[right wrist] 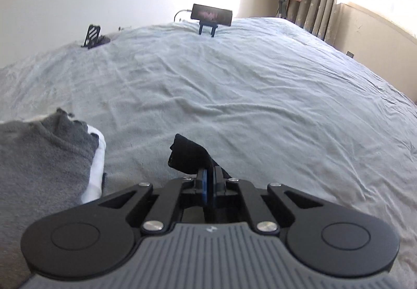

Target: Fold clothes

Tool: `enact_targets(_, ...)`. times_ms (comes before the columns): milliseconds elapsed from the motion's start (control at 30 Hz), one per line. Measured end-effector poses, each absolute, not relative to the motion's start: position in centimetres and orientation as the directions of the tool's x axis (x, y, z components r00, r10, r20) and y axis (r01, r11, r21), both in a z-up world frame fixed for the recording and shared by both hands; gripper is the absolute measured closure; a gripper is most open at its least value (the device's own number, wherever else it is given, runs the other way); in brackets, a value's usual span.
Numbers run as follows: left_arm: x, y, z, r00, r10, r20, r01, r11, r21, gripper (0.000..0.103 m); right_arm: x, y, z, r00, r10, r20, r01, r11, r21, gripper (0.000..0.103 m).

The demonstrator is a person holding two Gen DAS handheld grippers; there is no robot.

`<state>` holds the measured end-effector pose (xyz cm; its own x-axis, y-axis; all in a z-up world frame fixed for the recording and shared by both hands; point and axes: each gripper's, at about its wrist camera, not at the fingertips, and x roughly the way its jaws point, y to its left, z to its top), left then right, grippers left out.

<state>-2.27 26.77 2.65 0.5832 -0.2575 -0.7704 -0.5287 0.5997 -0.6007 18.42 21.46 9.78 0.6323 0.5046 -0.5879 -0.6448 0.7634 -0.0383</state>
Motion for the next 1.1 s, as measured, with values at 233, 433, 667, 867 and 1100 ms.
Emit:
enact_targets(233, -1.5, 23.9, 3.5, 0.608, -0.264, -0.748, -0.431, 0.682, -0.591, 0.053, 10.4, 4.2, 18.2, 0.756, 0.504, -0.418, -0.441, 0.864, 0.243, 0.099)
enact_targets(433, -1.0, 21.3, 4.4, 0.634, -0.229, -0.738, -0.365, 0.753, -0.548, 0.053, 0.6, -14.9, 18.4, 0.889, 0.278, -0.364, -0.094, 0.889, 0.449, 0.099)
enact_targets(667, -0.7, 16.7, 5.5, 0.686, -0.16, -0.71, -0.234, 0.875, -0.423, 0.053, -6.7, -24.1, 5.8, 0.774, 0.156, -0.614, 0.226, 0.838, 0.497, 0.097)
enact_targets(867, -1.2, 11.9, 6.8, 0.757, -0.169, -0.632, 0.001, 0.966, -0.257, 0.051, -7.3, -24.9, 5.9, 0.768, 0.215, -0.603, 0.13, 0.87, 0.476, 0.078)
enact_targets(1100, 0.4, 6.9, 6.1, 0.753, -0.221, -0.62, 0.184, 0.975, -0.124, 0.051, -7.9, -23.8, 7.9, 0.783, 0.124, -0.609, 0.03, 0.971, 0.236, 0.04)
